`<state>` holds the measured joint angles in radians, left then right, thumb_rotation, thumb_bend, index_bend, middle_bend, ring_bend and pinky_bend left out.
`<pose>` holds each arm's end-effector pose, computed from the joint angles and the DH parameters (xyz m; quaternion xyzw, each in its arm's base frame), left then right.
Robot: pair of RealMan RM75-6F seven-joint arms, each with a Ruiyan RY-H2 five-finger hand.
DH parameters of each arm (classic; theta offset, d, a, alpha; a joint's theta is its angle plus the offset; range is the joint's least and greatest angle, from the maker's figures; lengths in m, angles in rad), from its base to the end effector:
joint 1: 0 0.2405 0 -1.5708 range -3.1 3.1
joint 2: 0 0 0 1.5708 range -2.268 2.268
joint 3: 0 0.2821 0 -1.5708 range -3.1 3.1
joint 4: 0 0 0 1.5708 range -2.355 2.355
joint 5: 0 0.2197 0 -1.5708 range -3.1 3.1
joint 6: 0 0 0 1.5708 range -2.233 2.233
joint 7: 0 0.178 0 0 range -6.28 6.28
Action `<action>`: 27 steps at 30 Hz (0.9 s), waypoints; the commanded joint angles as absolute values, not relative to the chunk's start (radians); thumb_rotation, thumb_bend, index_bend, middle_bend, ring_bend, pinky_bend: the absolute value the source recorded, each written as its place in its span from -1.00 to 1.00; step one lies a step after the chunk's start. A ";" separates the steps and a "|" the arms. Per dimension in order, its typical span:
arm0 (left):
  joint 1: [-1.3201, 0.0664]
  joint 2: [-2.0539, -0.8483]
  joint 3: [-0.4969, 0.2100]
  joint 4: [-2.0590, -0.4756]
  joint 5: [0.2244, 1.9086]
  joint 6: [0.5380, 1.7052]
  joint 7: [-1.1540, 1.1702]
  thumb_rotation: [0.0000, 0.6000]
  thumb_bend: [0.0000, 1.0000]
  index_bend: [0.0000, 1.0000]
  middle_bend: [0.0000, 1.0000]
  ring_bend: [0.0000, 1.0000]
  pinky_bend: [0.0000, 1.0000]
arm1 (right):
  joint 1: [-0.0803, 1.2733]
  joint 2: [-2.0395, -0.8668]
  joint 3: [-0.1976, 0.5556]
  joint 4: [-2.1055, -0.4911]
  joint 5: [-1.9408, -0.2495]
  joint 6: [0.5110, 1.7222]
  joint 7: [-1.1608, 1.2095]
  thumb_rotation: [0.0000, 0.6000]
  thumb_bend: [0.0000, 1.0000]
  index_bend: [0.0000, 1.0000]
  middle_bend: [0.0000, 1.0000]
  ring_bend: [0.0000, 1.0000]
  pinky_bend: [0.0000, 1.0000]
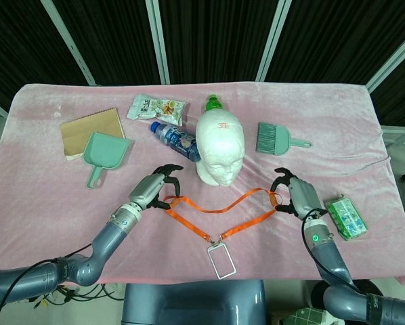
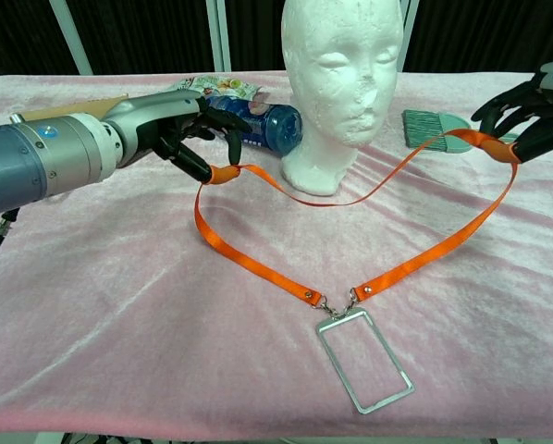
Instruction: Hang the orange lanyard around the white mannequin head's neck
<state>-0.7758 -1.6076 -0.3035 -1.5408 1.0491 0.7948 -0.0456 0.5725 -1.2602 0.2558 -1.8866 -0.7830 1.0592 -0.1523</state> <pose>-0.1008 0.3894 -0.0662 -0.6472 -0.5696 -0.4455 0.2414 -0.2050 -0.3562 0.0558 0.5493 -0.6003 0.4034 0.4186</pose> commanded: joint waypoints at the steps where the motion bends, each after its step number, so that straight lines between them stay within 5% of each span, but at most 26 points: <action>1: -0.768 -1.589 -0.308 -1.576 1.090 0.817 -0.067 1.00 -0.04 0.26 -0.77 -1.00 -1.00 | 0.545 -1.222 0.270 -1.932 -0.825 1.088 -0.115 1.00 0.02 0.47 -0.64 -0.52 -0.44; 13: -0.739 -1.516 -0.360 -1.660 1.200 0.943 -0.132 1.00 -0.05 0.27 -0.77 -1.00 -1.00 | 0.501 -1.048 0.339 -2.090 -0.943 1.126 -0.029 1.00 0.03 0.47 -0.64 -0.52 -0.44; 27: -0.791 -1.513 -0.484 -1.611 1.145 1.003 -0.169 1.00 -0.07 0.27 -0.77 -1.00 -1.00 | 0.654 -0.949 0.467 -2.070 -0.769 1.004 -0.067 1.00 0.03 0.47 -0.64 -0.52 -0.44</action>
